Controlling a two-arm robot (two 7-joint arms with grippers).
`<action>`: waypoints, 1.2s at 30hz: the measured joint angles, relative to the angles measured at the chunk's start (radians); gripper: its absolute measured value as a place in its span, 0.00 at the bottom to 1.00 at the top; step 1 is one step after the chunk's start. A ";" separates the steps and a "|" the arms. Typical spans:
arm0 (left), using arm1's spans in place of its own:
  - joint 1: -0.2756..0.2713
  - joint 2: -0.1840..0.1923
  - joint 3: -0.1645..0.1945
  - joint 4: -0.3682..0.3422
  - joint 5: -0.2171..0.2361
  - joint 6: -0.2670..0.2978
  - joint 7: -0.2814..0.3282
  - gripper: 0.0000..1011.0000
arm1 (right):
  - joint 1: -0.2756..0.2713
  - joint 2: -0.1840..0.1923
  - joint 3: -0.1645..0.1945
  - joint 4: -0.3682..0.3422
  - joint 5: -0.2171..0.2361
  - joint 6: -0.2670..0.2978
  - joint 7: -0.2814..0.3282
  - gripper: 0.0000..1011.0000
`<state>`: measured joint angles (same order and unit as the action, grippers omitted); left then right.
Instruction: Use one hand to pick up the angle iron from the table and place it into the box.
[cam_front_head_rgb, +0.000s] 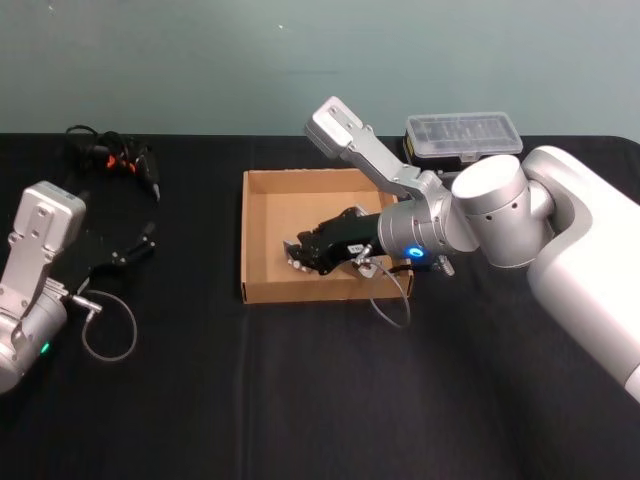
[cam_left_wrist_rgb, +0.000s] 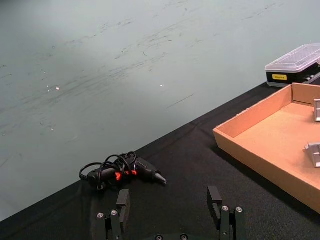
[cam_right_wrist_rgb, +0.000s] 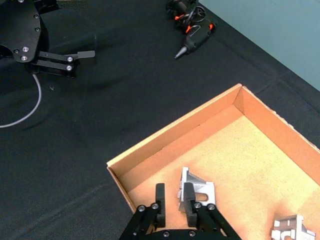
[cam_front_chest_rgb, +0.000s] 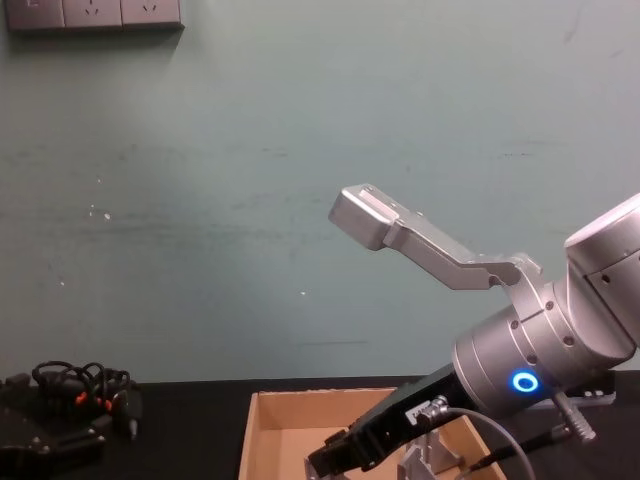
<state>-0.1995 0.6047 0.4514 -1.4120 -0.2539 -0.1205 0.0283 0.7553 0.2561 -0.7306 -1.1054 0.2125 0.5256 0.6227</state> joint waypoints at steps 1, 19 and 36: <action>0.000 0.000 0.000 0.000 0.000 0.000 0.000 1.00 | -0.001 0.000 0.002 0.000 0.000 0.000 0.000 0.22; 0.000 0.000 0.000 0.000 0.000 0.000 0.000 1.00 | -0.169 0.081 0.137 -0.252 0.014 -0.090 -0.154 0.80; 0.000 0.000 0.000 0.000 0.000 0.000 0.000 1.00 | -0.491 0.219 0.342 -0.526 -0.061 -0.265 -0.406 0.99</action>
<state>-0.1995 0.6047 0.4514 -1.4120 -0.2539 -0.1205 0.0283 0.2642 0.4754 -0.3882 -1.6312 0.1510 0.2605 0.2171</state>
